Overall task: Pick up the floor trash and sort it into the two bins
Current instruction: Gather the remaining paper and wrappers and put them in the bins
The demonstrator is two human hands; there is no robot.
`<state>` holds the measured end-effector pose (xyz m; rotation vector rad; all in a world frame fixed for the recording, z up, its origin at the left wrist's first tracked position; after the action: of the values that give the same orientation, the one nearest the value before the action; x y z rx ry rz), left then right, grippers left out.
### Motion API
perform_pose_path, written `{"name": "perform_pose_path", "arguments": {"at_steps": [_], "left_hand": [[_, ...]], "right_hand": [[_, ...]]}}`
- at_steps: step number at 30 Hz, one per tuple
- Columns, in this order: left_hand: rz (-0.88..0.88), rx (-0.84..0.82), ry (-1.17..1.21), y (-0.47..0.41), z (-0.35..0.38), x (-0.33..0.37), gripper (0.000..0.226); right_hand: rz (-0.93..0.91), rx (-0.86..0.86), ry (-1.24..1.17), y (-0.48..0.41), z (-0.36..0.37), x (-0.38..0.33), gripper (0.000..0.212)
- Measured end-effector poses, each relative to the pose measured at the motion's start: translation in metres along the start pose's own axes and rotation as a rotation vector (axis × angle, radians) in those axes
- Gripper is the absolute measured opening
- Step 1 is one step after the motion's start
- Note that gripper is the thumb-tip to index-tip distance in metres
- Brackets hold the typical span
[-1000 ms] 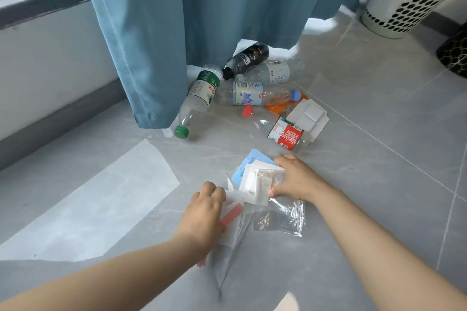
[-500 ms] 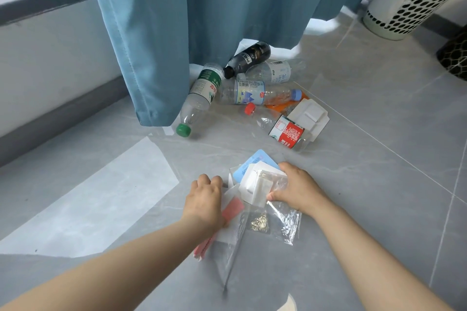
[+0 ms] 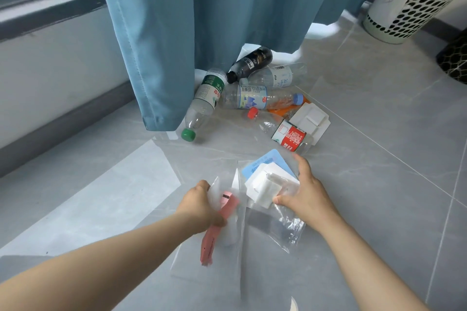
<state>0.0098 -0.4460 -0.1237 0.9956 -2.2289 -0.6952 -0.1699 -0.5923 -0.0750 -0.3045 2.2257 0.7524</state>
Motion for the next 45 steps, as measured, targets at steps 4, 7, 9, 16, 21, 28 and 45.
{"name": "perform_pose_path", "arguments": {"at_steps": [4,7,9,16,21,28,45], "left_hand": [[0.058,0.013,0.017,0.009,-0.039,0.001,0.030],[0.063,0.080,0.085,0.025,-0.086,0.012,0.043],[0.075,0.116,0.133,0.033,-0.114,0.021,0.048],[0.065,0.146,0.377,0.063,-0.209,0.034,0.035],[0.066,0.180,0.354,0.121,-0.291,0.057,0.023],[0.100,0.211,0.317,0.237,-0.404,0.111,0.021],[0.141,0.321,0.405,0.540,-0.613,0.243,0.025]], "right_hand": [[0.041,0.100,0.029,0.013,-0.010,-0.018,0.083],[0.005,0.192,-0.019,0.017,-0.020,-0.048,0.017],[-0.022,0.198,-0.076,0.018,-0.024,-0.070,0.011],[-0.093,0.224,-0.186,0.020,-0.061,-0.171,0.013],[-0.043,0.246,-0.246,0.058,-0.108,-0.252,0.013],[-0.027,0.283,-0.320,0.138,-0.199,-0.376,0.012],[-0.025,0.479,-0.483,0.380,-0.438,-0.590,0.009]]}}
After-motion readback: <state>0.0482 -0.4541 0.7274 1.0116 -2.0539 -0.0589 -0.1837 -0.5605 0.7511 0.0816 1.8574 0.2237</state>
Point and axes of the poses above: each hand's wrist, its own y-axis away from the middle knuckle, its own z-axis out of the palm, x = y × z, the point moved 5 cm from there along -y, towards the middle knuckle, and after that the axes turned 15 degrees about -y, right-handed, at the moved point
